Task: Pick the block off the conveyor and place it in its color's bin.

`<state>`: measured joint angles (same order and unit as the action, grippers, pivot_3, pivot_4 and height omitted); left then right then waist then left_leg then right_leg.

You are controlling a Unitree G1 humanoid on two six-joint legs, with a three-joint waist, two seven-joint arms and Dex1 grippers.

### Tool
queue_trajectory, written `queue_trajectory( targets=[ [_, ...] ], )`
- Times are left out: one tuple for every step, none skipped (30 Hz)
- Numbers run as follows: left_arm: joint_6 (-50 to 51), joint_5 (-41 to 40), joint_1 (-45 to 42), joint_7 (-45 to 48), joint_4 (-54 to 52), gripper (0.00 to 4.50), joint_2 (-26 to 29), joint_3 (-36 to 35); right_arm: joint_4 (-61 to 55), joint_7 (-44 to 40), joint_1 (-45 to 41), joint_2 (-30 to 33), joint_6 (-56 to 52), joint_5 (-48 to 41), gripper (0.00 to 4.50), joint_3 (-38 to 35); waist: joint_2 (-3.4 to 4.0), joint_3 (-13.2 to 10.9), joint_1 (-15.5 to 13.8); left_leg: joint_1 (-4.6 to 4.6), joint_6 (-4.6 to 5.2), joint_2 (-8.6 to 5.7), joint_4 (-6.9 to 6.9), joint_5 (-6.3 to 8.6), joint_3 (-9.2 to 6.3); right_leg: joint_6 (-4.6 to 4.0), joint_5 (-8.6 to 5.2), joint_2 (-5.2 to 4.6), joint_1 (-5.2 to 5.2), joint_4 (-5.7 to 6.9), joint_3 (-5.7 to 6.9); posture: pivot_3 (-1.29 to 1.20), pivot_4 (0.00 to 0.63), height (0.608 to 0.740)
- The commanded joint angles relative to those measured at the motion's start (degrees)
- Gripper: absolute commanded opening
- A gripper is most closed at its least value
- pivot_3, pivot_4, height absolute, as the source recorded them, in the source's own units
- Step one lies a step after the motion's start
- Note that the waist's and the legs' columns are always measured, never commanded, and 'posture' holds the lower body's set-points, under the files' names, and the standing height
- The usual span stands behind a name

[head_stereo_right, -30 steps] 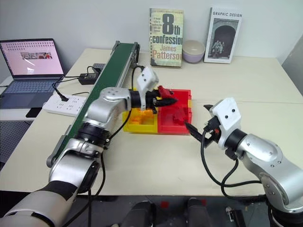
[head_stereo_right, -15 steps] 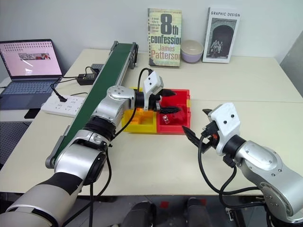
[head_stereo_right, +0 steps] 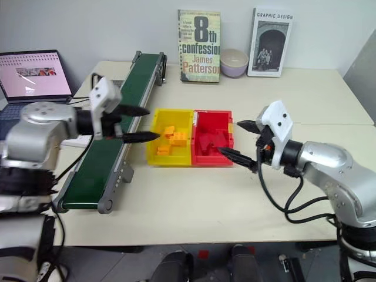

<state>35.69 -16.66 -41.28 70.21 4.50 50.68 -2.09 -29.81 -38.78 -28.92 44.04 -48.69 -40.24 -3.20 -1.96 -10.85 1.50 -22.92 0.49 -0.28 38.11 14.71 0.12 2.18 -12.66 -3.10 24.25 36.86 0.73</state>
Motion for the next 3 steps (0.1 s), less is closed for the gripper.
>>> queue_trajectory(
  targets=[
    [3.7, -2.9, 5.4, -1.8, -8.4, 4.48, 3.1, -4.7, 4.2, -6.5, -2.0, 1.5, 4.9, 2.3, 4.50, 1.6, 0.00, 0.0, -0.3, 0.02, 0.00, -0.01, 0.00, 0.00, -0.04, 0.01, -0.01, -0.02, -0.04, 0.01, 0.00, 0.00, 0.150, 0.740],
    [4.3, -3.2, 6.5, -2.4, -9.4, 4.48, 3.4, -5.0, 5.4, -7.5, -2.3, 1.6, 5.9, 3.1, 4.50, 2.0, 0.00, 0.0, -0.5, 0.02, 0.00, -0.01, 0.01, 0.00, -0.08, 0.02, -0.02, -0.02, -0.04, 0.01, 0.01, 0.00, 0.150, 0.740],
    [4.6, -3.3, 7.9, -3.5, -10.5, 4.48, 3.5, -5.7, 6.5, -8.1, -2.9, 1.2, 6.5, 3.4, 4.50, 2.5, 0.00, 0.0, -0.5, 0.03, 0.00, -0.01, 0.02, 0.00, -0.07, 0.02, -0.02, -0.02, -0.05, 0.03, 0.00, 0.00, 0.150, 0.740]
  ],
)
